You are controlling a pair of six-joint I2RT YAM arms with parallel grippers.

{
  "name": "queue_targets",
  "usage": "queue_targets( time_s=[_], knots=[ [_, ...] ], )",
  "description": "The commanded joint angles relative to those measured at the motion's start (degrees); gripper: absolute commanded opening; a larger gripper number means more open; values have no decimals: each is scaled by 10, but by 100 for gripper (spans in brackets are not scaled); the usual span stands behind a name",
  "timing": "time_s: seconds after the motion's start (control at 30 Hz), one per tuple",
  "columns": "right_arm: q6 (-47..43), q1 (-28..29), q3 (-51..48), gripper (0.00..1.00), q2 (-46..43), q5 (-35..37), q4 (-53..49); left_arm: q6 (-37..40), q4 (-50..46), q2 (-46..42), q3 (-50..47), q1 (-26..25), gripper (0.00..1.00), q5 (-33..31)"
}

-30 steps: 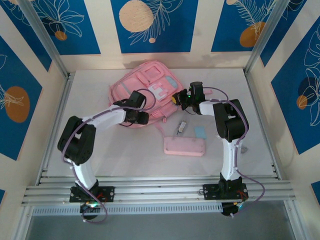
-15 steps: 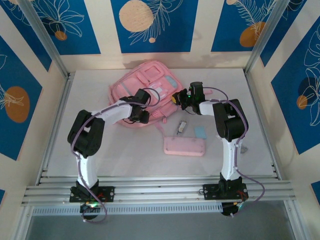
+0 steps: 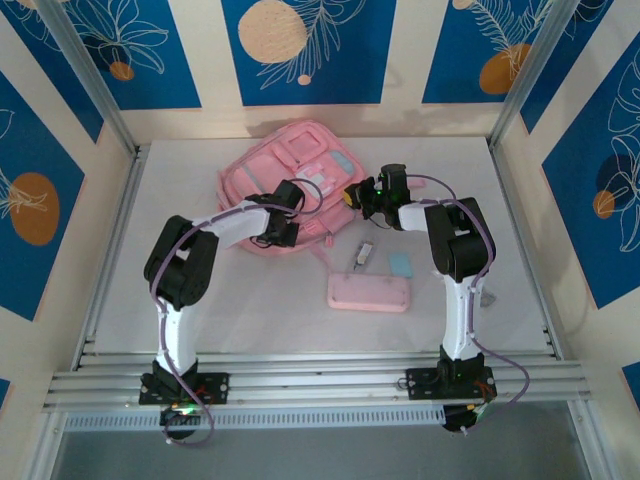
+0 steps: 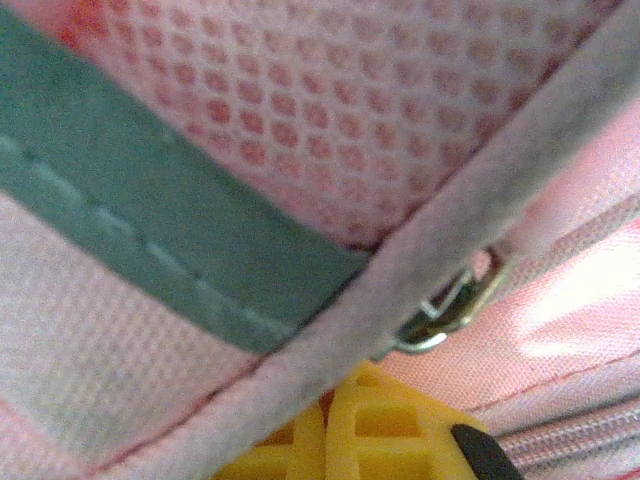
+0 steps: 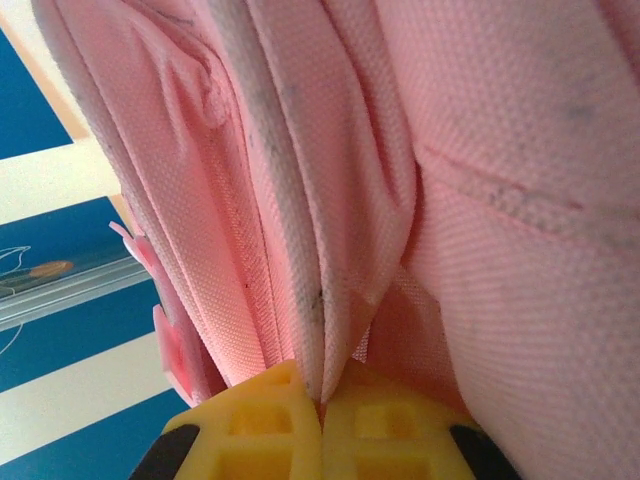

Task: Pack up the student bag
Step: Unzip the student bag at the top-center of the table.

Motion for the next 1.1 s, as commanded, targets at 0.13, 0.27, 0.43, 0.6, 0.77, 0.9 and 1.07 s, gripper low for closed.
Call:
queue_targets(
  time_s=[0.13, 0.27, 0.43, 0.6, 0.77, 0.9, 1.07],
  knots=[
    [-10, -10, -9, 0, -1, -18, -9, 40, -27, -40, -47, 29, 0, 55],
    [-22, -16, -6, 0, 0, -19, -17, 94, -79, -86, -45, 64, 0, 70],
    [-45, -24, 4, 0, -2, -23, -28, 136, -121, -103, -46, 94, 0, 93],
    [-81, -30, 27, 0, -4, -17, -66, 169, -150, -114, -47, 99, 0, 129],
    [-106, -29, 47, 0, -8, -11, -96, 187, -209, -110, -18, 112, 0, 173],
    [-122, -28, 56, 0, -11, -5, -109, 187, -210, -118, -11, 116, 0, 123],
    [-145, -34, 90, 0, 3, -4, -128, 173, -195, -122, -25, 158, 0, 37]
  ],
)
